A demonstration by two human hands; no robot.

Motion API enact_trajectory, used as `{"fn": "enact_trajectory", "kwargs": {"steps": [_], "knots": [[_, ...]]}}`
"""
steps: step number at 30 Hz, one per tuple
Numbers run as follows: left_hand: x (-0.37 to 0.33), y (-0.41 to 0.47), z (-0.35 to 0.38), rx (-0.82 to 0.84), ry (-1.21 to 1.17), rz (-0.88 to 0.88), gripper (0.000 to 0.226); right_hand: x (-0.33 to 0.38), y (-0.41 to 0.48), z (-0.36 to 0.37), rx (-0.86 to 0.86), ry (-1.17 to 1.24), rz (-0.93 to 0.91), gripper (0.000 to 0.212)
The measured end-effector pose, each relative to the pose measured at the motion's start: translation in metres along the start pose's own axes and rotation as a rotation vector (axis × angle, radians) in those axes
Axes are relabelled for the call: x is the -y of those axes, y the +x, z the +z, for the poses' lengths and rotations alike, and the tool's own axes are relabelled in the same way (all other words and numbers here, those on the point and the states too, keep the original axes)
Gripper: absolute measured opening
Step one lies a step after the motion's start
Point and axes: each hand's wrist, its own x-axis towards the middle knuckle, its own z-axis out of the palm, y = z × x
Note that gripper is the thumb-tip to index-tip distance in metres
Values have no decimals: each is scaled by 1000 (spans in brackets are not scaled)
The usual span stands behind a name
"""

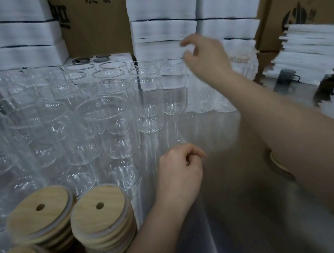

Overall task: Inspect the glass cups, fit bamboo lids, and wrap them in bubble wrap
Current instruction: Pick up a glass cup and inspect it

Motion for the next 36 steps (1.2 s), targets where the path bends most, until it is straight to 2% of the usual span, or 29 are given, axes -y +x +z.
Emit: {"fn": "enact_trajectory", "kwargs": {"steps": [2, 4, 10, 15, 17, 23, 28, 31, 36], "knots": [[0, 0, -1, -3, -6, -4, 34, 7, -5, 17, 238, -126, 32, 45], [0, -1, 0, 0, -10, -4, 34, 6, -8, 29, 303, -160, 92, 47], [1, 0, 2, -15, -7, 8, 32, 2, -13, 35, 142, -160, 120, 17], [-3, -2, 1, -58, -6, 34, 31, -2, -35, 24, 98, 101, 203, 9], [-4, -3, 1, -72, -10, 23, 40, 0, -50, 12, 39, 175, 221, 4], [-5, -4, 1, -132, 6, 58, 82, 22, -114, -33, -81, 404, 207, 13], [-6, -7, 5, -39, -17, 79, 115, 37, -161, -51, -70, 496, 166, 23], [-7, -6, 5, -28, -92, 55, 118, 41, -177, -51, -102, 555, 101, 27], [-5, -5, 6, -105, -201, 56, 104, 39, -183, -50, -82, 664, 25, 22]]}}
